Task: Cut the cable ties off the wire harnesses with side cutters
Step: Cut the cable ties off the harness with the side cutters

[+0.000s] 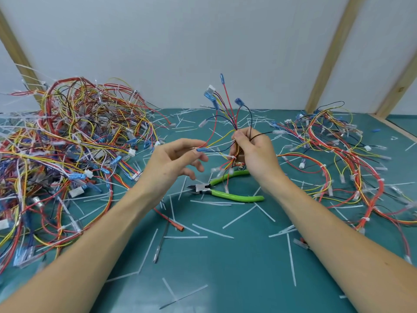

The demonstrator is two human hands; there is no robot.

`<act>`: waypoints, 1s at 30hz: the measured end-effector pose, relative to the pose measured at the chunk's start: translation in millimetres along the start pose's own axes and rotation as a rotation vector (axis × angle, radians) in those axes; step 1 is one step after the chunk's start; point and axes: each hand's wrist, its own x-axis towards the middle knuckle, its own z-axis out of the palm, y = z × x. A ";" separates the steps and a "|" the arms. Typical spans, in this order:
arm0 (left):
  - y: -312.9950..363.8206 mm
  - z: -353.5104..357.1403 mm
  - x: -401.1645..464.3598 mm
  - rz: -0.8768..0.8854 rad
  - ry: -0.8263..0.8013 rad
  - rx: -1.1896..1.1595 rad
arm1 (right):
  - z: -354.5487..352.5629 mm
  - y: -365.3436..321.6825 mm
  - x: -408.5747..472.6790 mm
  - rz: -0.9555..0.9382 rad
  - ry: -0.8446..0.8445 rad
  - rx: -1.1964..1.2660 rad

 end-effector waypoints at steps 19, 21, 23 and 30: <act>-0.6 -5.0 3.9 -0.100 0.335 -0.072 | -6.0 -16.3 -2.8 -0.086 -0.131 0.133; -1.1 -1.1 2.1 -0.044 0.293 0.122 | -5.8 -17.1 -1.3 -0.057 -0.111 0.212; -1.1 3.9 0.7 -0.001 0.229 0.245 | -2.9 -16.8 -1.9 -0.021 -0.129 0.268; -1.9 11.5 4.7 -0.287 0.051 -0.079 | 8.5 -7.0 -7.4 0.080 -0.257 0.324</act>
